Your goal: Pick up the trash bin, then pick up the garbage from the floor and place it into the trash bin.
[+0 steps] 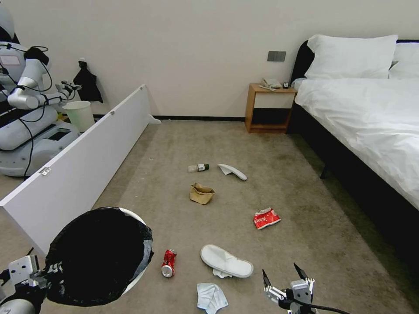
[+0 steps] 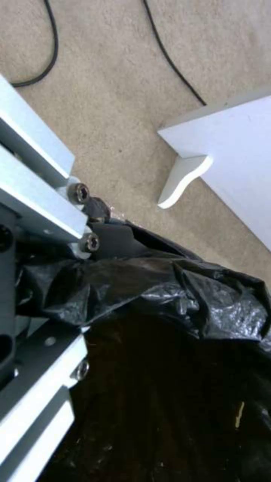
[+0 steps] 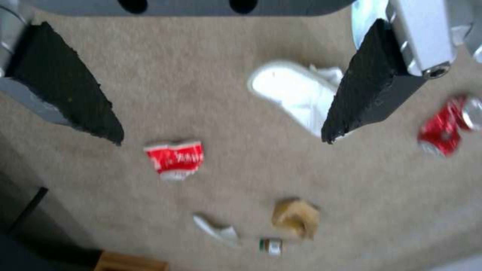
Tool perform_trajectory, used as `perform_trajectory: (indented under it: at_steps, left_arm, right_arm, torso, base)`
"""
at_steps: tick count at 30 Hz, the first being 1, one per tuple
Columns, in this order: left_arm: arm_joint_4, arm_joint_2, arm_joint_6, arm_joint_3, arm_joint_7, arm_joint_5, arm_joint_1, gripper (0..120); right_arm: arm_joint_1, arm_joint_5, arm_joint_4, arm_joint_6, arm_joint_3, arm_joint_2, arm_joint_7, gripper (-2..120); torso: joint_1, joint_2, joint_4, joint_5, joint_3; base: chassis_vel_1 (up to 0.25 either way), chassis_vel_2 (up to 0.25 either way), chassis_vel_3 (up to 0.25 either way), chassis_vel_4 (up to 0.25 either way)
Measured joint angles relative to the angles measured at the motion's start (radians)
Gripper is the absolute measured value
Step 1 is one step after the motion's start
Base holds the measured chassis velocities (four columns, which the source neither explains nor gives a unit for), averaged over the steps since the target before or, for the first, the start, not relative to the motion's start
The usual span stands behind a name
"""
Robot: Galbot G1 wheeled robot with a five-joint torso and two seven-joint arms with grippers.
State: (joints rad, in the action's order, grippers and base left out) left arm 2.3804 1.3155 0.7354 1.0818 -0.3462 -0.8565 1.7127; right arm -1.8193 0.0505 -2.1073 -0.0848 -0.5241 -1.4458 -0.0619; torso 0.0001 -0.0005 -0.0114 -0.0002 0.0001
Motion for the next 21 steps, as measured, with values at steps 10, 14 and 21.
perform_trajectory:
  at_steps: [10,14,21]
  left_arm:
    - [0.019,0.011,0.000,-0.001,0.002,0.001,0.007,3]
    - [0.016,0.003,0.000,-0.008,0.000,0.008,0.000,3]
    - [0.017,-0.002,0.000,-0.017,-0.019,-0.002,0.005,3]
  right_arm:
    - [0.067,-0.035,0.089,-0.102,0.091,0.057,0.008,100]
    - [0.125,-0.037,0.149,-0.117,0.139,0.068,-0.019,100]
    - [0.203,-0.050,0.248,-0.123,0.233,0.067,-0.044,100]
  torso:
    - [0.000,0.000,0.0001,0.0001,0.000]
    - [0.000,0.000,-0.0001,0.0001,0.000]
    - [0.000,0.000,0.0002,-0.0001,0.000]
  base:
    - [0.000,0.000,0.000,0.000]
    - [0.000,0.000,0.000,0.000]
    - [0.000,0.000,0.000,0.000]
